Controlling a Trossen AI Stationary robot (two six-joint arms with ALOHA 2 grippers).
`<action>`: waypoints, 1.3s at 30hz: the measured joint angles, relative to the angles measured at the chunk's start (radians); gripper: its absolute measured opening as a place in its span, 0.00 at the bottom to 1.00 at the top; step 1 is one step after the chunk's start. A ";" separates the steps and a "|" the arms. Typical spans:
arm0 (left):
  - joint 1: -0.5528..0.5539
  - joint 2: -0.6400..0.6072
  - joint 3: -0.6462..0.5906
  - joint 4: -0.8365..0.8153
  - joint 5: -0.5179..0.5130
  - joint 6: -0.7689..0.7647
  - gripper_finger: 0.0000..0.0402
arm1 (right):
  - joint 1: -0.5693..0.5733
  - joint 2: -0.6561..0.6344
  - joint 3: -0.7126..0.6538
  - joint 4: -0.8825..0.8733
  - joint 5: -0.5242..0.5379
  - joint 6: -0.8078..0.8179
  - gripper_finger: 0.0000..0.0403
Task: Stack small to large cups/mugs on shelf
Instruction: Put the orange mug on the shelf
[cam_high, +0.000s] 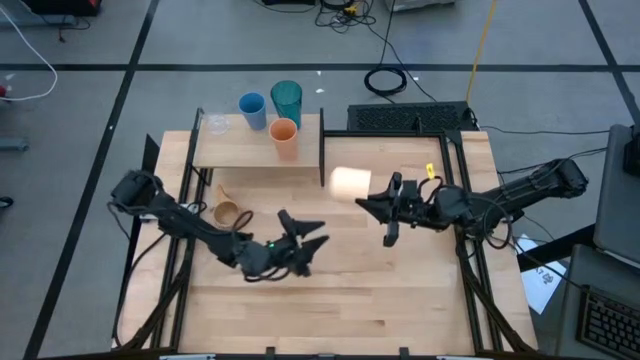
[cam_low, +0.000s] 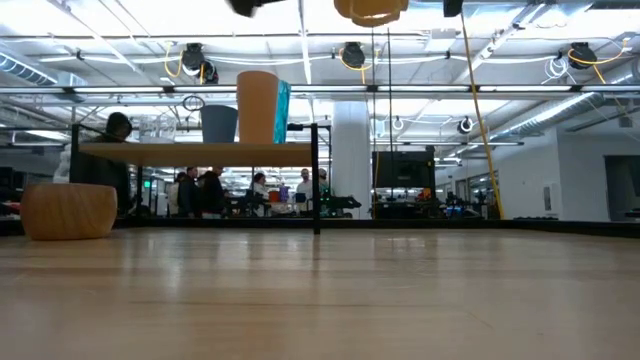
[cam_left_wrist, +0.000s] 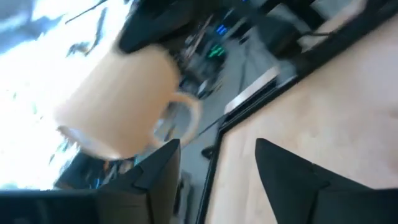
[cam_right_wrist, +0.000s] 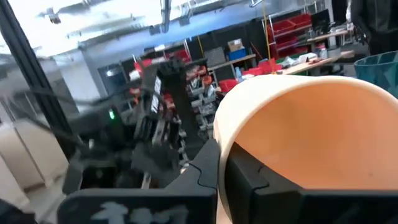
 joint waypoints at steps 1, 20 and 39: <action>0.005 0.011 0.021 -0.001 -0.027 -0.026 0.53 | 0.000 0.000 0.000 -0.014 0.000 -0.017 0.00; 0.116 0.075 0.555 -0.989 0.214 -0.623 0.52 | 0.008 0.032 -0.002 -0.317 -0.039 -0.026 0.00; 0.174 0.088 0.736 -1.238 0.528 -0.384 0.52 | 0.006 0.106 0.000 -0.640 -0.410 -0.039 0.00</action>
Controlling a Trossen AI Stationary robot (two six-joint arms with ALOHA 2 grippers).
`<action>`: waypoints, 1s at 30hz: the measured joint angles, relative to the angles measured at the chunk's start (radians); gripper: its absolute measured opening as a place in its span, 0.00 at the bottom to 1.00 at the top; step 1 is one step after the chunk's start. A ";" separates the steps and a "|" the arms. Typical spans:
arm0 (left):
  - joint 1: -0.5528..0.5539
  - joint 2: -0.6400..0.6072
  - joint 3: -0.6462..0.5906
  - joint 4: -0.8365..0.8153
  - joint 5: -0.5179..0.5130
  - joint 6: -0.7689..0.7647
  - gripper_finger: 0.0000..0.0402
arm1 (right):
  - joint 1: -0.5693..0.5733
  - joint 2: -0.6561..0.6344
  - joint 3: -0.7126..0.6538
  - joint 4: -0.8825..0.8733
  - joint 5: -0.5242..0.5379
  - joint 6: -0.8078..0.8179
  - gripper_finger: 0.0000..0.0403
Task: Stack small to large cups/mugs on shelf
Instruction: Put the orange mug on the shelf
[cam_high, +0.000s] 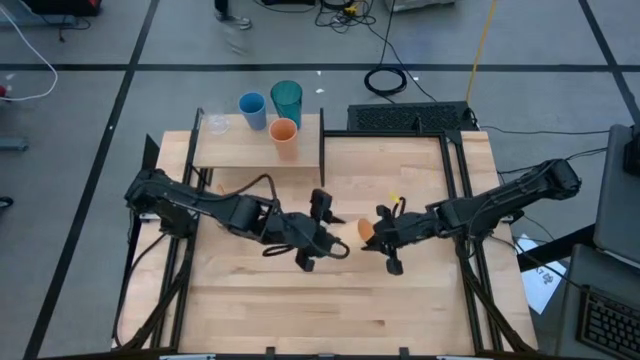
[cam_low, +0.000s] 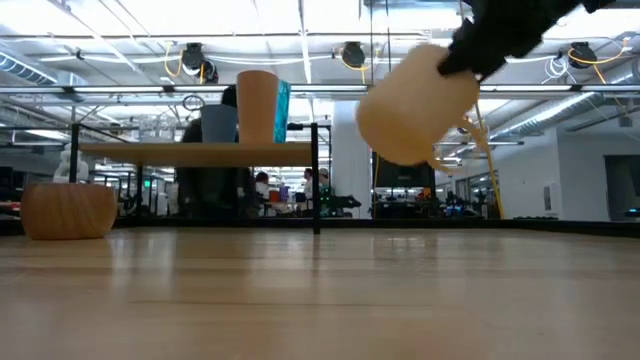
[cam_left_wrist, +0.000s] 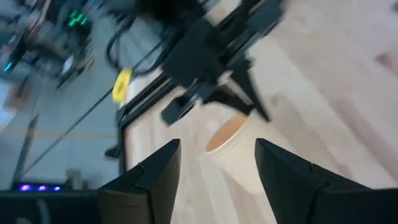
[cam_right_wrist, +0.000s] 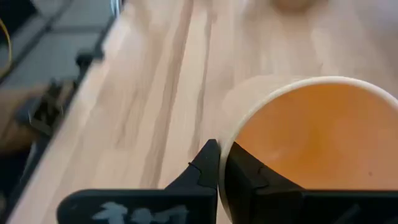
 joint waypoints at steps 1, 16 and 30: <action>0.004 0.013 0.002 0.006 0.029 0.015 0.52 | 0.000 0.003 0.000 -0.023 -0.012 -0.011 0.00; 0.083 0.200 -0.001 0.112 0.212 0.114 0.52 | 0.006 0.006 0.061 -0.266 -0.096 -0.377 0.00; 0.172 0.253 -0.001 0.153 0.493 0.116 0.61 | 0.006 0.081 0.063 -0.311 -0.068 -0.630 0.00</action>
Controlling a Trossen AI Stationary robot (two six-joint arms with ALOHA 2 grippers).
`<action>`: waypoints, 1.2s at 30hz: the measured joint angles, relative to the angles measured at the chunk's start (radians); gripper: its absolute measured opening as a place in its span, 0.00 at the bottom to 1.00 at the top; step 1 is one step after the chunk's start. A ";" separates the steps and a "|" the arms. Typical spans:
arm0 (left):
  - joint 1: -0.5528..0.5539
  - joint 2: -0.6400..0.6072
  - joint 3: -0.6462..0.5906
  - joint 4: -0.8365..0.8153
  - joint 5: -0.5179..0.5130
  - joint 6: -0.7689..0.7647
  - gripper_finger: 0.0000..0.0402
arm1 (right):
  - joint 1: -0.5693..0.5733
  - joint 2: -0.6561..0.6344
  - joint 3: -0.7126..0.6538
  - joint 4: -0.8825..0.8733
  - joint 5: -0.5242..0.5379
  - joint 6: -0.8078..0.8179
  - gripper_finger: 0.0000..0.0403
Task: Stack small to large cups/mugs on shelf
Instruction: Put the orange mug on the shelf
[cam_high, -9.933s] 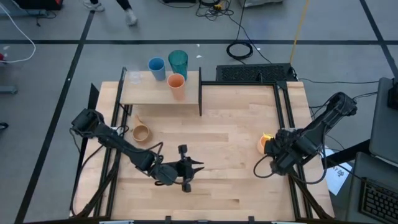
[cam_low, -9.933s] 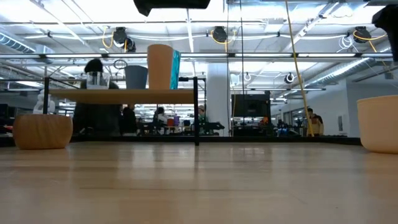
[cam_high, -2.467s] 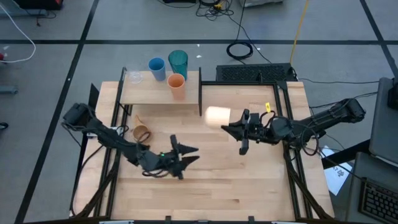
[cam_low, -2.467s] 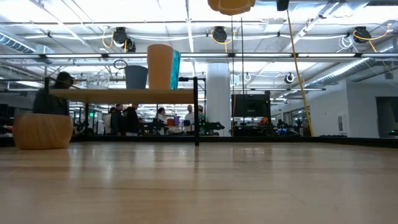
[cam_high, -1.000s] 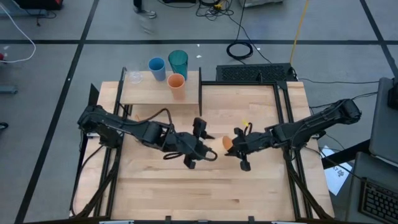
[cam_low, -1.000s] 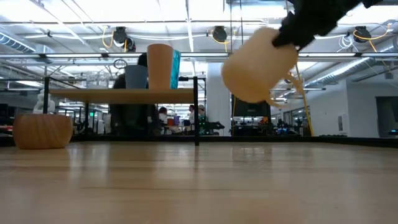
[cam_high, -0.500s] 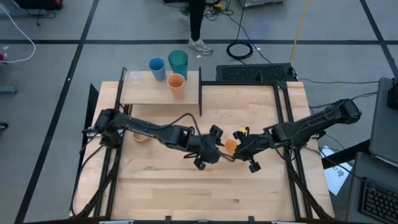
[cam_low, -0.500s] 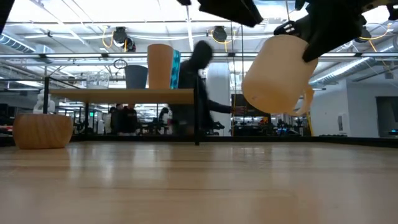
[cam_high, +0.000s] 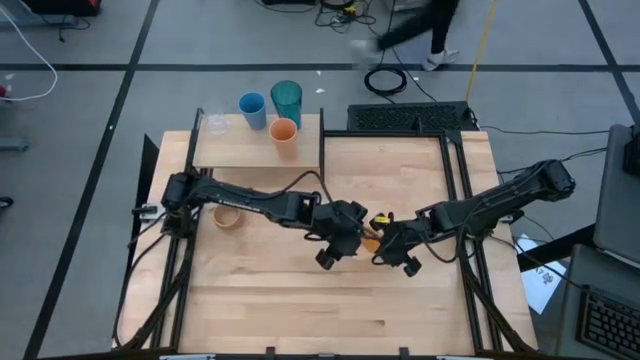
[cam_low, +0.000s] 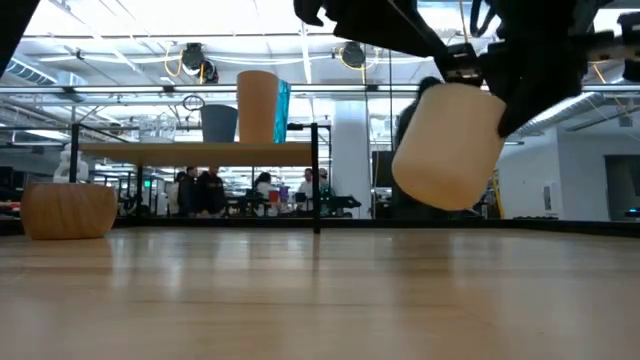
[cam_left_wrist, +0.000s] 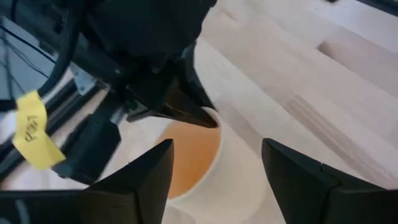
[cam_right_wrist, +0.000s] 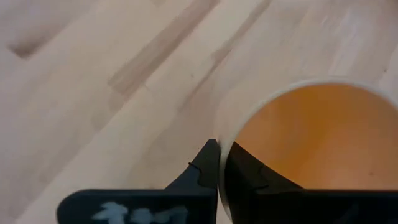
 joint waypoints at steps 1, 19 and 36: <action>0.007 0.000 0.000 -0.009 0.016 0.000 0.62 | -0.001 0.006 0.000 -0.009 0.007 -0.001 0.00; -0.055 0.024 0.001 -0.038 -0.127 0.168 0.62 | 0.017 0.024 0.000 -0.023 0.001 -0.189 0.01; -0.065 0.083 0.000 -0.002 -0.161 0.290 0.62 | 0.030 0.024 -0.039 -0.072 -0.023 -0.350 0.01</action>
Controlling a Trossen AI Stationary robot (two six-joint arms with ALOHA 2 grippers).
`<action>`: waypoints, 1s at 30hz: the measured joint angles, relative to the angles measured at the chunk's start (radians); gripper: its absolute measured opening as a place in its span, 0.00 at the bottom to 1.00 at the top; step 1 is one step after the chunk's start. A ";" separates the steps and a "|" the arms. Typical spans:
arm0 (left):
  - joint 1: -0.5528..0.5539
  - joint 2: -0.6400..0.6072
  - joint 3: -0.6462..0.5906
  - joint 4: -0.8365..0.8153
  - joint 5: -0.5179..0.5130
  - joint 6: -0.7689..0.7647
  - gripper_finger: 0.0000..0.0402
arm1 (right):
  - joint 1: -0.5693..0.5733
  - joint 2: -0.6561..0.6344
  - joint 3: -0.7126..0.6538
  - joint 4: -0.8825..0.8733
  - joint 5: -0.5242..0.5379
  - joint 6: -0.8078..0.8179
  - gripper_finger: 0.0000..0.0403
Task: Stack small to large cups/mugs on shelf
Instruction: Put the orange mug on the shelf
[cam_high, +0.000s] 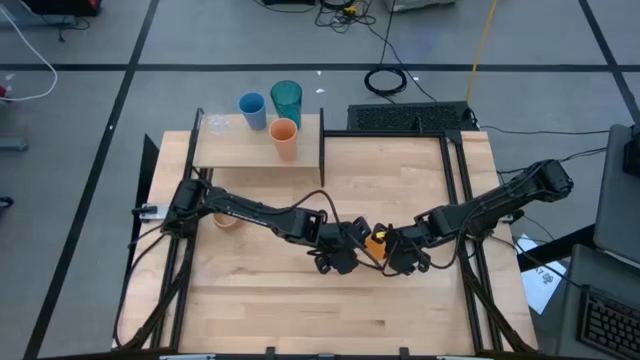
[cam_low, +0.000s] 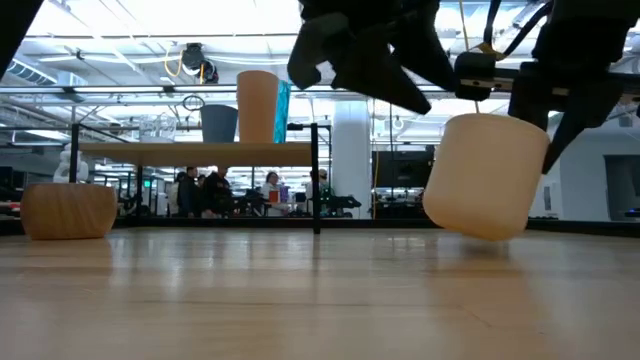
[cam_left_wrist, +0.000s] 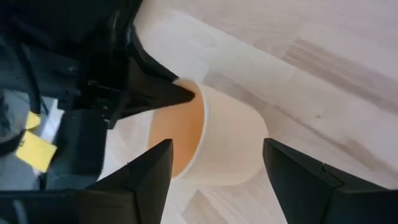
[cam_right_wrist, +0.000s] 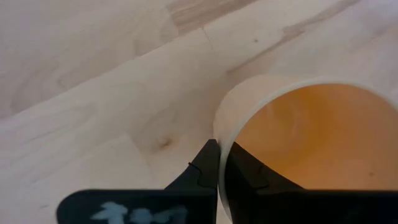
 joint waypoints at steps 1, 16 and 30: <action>0.000 0.000 0.000 0.001 -0.002 -0.025 0.62 | -0.001 0.000 0.000 0.005 0.003 0.014 0.01; -0.022 0.005 0.000 0.032 -0.022 -0.157 0.44 | 0.005 -0.001 0.000 0.016 0.005 0.009 0.03; -0.013 0.004 0.000 0.042 -0.001 -0.183 0.52 | 0.005 -0.001 0.000 0.030 0.002 0.045 0.32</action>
